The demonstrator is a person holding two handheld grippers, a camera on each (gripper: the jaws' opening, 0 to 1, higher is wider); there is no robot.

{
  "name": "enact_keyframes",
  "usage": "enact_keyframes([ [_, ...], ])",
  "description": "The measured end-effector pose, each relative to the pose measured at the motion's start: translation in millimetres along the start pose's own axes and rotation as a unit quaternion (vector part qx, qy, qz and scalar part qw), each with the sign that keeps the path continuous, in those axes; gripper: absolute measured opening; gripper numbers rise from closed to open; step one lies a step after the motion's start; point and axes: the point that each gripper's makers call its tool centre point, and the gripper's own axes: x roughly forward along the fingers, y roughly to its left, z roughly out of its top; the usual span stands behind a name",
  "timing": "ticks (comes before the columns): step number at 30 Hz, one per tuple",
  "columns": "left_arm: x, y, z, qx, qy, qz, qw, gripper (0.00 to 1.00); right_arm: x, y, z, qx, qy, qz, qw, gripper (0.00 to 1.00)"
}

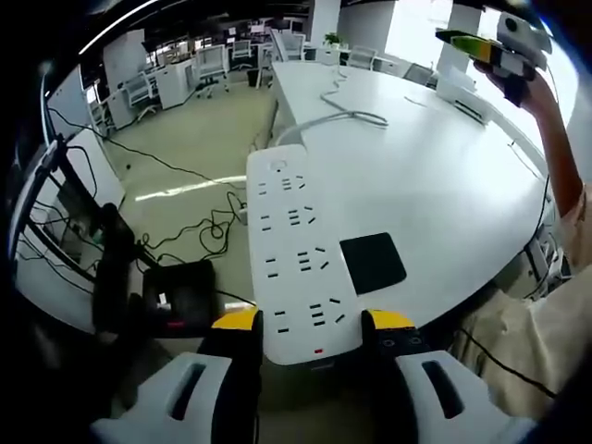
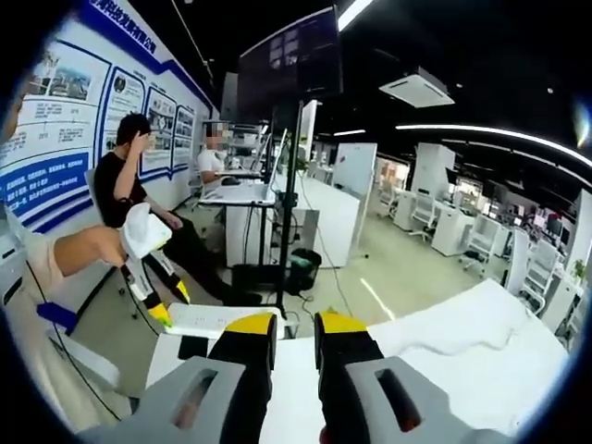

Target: Pick up the power strip scattered on the table, fix it on the side mounting bracket of the table, and press the switch

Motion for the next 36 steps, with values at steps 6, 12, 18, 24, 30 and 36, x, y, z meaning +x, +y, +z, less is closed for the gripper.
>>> enact_keyframes([
  [6,1,-0.6,-2.0,0.009,0.014,0.002,0.9999,0.48,7,-1,-1.6,-0.001,0.007,0.003,1.0000,0.10],
  [12,0,1.1,-1.9,0.018,0.020,0.019,0.9995,0.50,17,-2,-5.0,0.000,0.015,0.007,0.9999,0.09],
  [18,3,5.6,-3.9,0.010,0.022,0.014,0.9996,0.50,24,4,-4.1,-0.004,0.019,0.020,0.9996,0.09],
  [24,3,-0.3,-3.2,0.024,0.024,0.013,0.9993,0.48,29,6,-2.5,-0.006,0.018,0.026,0.9995,0.08],
  [30,4,-0.7,-3.1,0.037,0.028,0.018,0.9988,0.48,29,11,-2.5,-0.005,0.017,0.031,0.9994,0.09],
  [36,6,-2.3,-2.9,0.057,0.038,0.023,0.9974,0.48,26,12,-3.2,-0.008,0.019,0.032,0.9993,0.09],
])
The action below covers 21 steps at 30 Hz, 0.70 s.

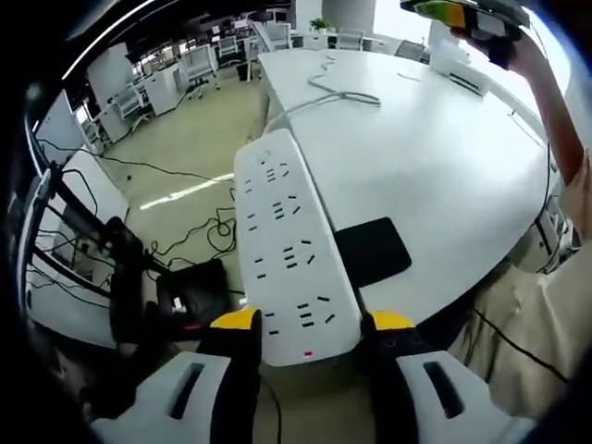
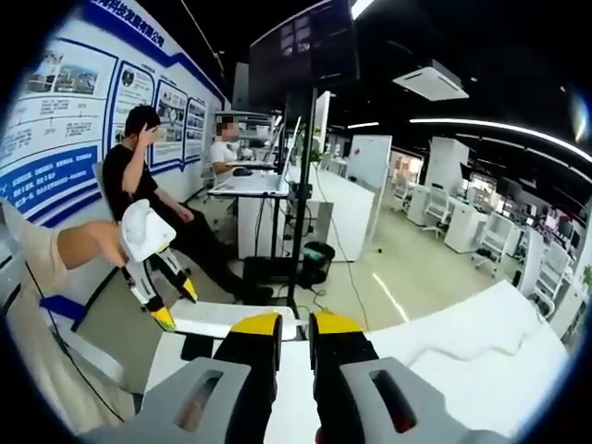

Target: Pick up the power strip scattered on the table, fix it on the side mounting bracket of the table, and press the switch

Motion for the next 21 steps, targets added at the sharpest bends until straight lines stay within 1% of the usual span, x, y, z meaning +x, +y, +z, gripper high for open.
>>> enact_keyframes([
  [2,-0.1,0.2,-0.1,0.005,0.002,0.000,1.0000,0.47,-0.6,0.0,-0.2,0.001,0.000,0.000,1.0000,0.09],
  [4,-1.6,-1.3,0.2,0.011,0.002,-0.008,0.9999,0.47,-0.9,0.9,-1.8,0.002,0.001,0.002,1.0000,0.09],
  [7,-3.5,-4.2,2.1,0.005,-0.004,-0.019,0.9998,0.45,-1.5,2.6,-4.2,0.002,0.003,0.005,1.0000,0.09],
  [11,-4.7,-6.7,2.3,0.004,-0.004,-0.030,0.9995,0.41,-3.2,2.5,-5.4,0.002,0.003,0.005,1.0000,0.09],
  [16,-4.8,-6.5,1.6,0.000,0.004,-0.042,0.9991,0.41,-4.8,1.7,-5.2,0.002,0.000,0.004,1.0000,0.10],
  [21,-4.4,-7.5,1.4,0.007,0.010,-0.048,0.9987,0.41,-3.0,3.6,-7.1,0.001,0.003,0.007,1.0000,0.10],
])
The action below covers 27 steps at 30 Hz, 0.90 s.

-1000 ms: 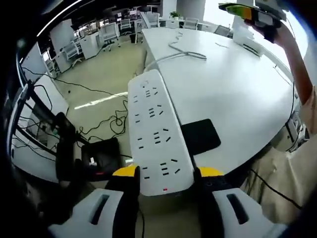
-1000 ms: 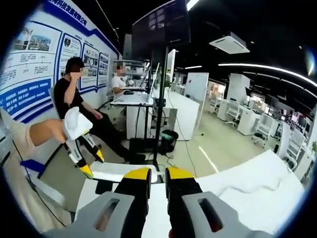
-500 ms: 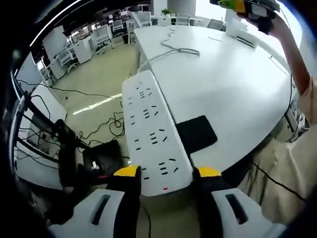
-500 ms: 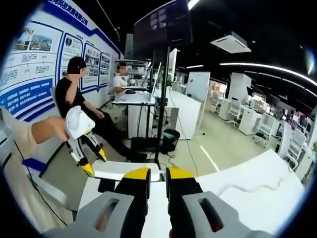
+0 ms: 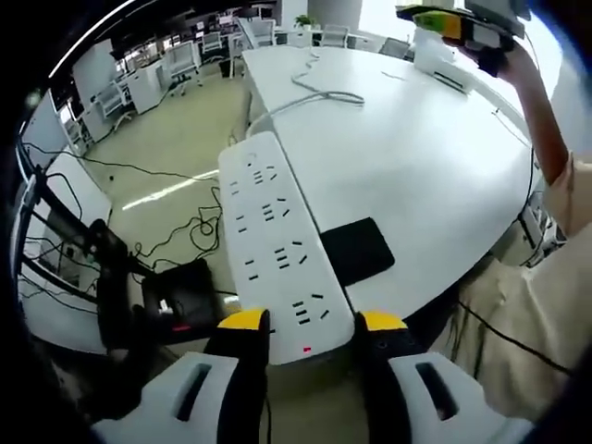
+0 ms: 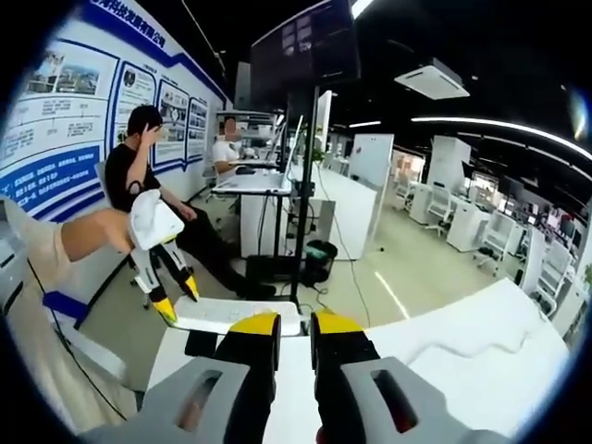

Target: Pick up the power strip scattered on the table, fix it on the side mounting bracket of the table, and press the switch

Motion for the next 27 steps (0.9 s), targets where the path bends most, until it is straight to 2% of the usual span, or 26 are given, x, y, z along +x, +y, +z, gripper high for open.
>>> enact_keyframes([
  [3,2,-1.1,-0.8,0.028,0.004,0.015,0.9995,0.42,3,2,-0.3,0.000,0.001,0.002,1.0000,0.10],
  [6,1,-1.6,-1.9,0.041,0.005,0.011,0.9991,0.42,7,5,-0.7,-0.001,0.002,0.006,1.0000,0.10],
  [10,-1,-0.4,-1.2,0.027,-0.001,-0.011,0.9996,0.41,8,6,-2.0,-0.005,0.006,0.008,0.9999,0.10],
  [15,-2,-0.1,-0.4,0.018,-0.001,-0.022,0.9996,0.41,7,1,-4.3,-0.005,0.007,0.005,1.0000,0.10],
  [16,-2,0.2,0.7,0.002,-0.001,-0.031,0.9995,0.40,7,0,-5.2,-0.004,0.008,0.004,1.0000,0.11],
  [17,-2,0.5,1.9,-0.014,-0.001,-0.040,0.9991,0.39,7,0,-6.0,-0.003,0.008,0.004,1.0000,0.11],
  [18,-2,6.9,1.7,-0.014,0.002,-0.038,0.9992,0.32,7,-1,-6.7,-0.002,0.009,0.004,1.0000,0.11],
  [20,-1,13.4,2.2,-0.020,-0.001,-0.042,0.9989,0.26,8,-1,-8.7,-0.001,0.011,0.005,0.9999,0.11],
  [22,0,12.2,3.7,-0.036,-0.007,-0.055,0.9978,0.26,8,-1,-9.4,-0.001,0.011,0.005,0.9999,0.11],
  [24,0,7.2,3.4,-0.034,-0.008,-0.056,0.9978,0.28,8,-2,-9.7,-0.001,0.011,0.004,0.9999,0.11],
  [25,0,7.9,2.4,-0.017,-0.005,-0.046,0.9988,0.27,9,-3,-9.7,-0.001,0.011,0.004,0.9999,0.11],
  [26,2,9.8,2.2,-0.013,0.000,-0.033,0.9994,0.26,9,-4,-9.6,-0.001,0.010,0.004,0.9999,0.12],
  [27,2,6.7,2.8,-0.017,0.004,-0.033,0.9993,0.26,9,-4,-9.5,-0.001,0.010,0.004,0.9999,0.12],
])
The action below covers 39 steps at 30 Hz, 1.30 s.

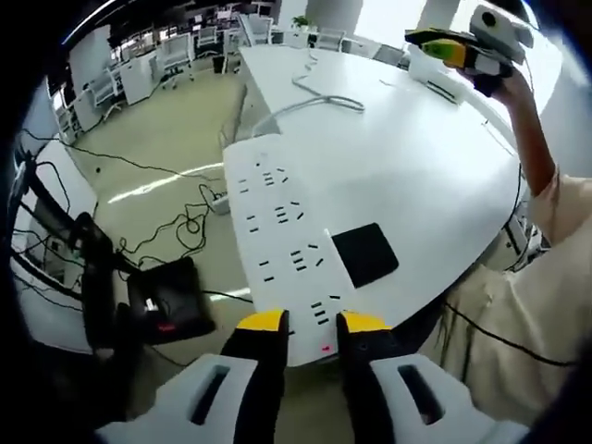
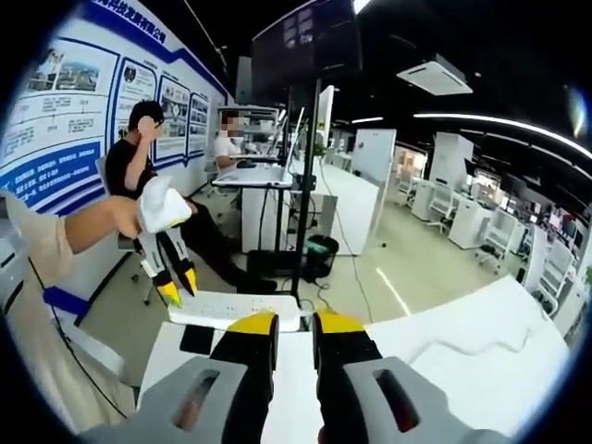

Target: Pick up the power strip scattered on the table, fix it on the side mounting bracket of the table, and press the switch

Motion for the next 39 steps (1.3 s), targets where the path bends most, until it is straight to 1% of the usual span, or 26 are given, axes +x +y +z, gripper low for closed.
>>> enact_keyframes([
  [3,0,-1.5,-0.6,0.010,0.007,0.010,0.9999,0.26,1,1,0.1,0.000,0.000,0.002,1.0000,0.12],
  [7,0,-0.4,-0.7,0.006,0.012,0.014,0.9998,0.26,2,2,-0.7,-0.001,0.002,0.004,1.0000,0.12],
  [8,0,-1.3,-1.1,0.011,0.014,0.015,0.9997,0.26,3,1,-0.5,-0.002,0.002,0.003,1.0000,0.12],
  [15,-1,-1.6,-2.0,0.015,0.030,0.022,0.9992,0.26,19,0,-0.5,0.000,0.012,0.011,0.9999,0.12],
  [19,-2,-1.6,-2.3,0.018,0.031,0.023,0.9991,0.25,29,2,-1.0,-0.001,0.020,0.020,0.9996,0.12],
  [24,-2,-1.1,-2.0,0.020,0.033,0.022,0.9990,0.25,46,-1,-4.7,-0.001,0.037,0.024,0.9990,0.11],
  [29,-2,-1.0,-1.5,0.023,0.036,0.023,0.9988,0.25,58,1,-8.6,-0.001,0.047,0.033,0.9983,0.10],
  [30,-2,5.9,-0.6,0.023,0.036,0.022,0.9988,0.25,59,1,-8.9,-0.001,0.048,0.034,0.9982,0.09],
  [31,-2,7.0,-0.4,0.023,0.037,0.022,0.9988,0.25,60,2,-9.2,0.000,0.049,0.036,0.9982,0.09],
  [38,-2,3.4,-1.6,0.028,0.045,0.023,0.9983,0.25,67,3,-10.7,-0.001,0.058,0.040,0.9975,0.08],
  [39,-2,0.2,-2.5,0.026,0.046,0.024,0.9983,0.25,70,3,-10.6,-0.002,0.060,0.041,0.9974,0.08],
])
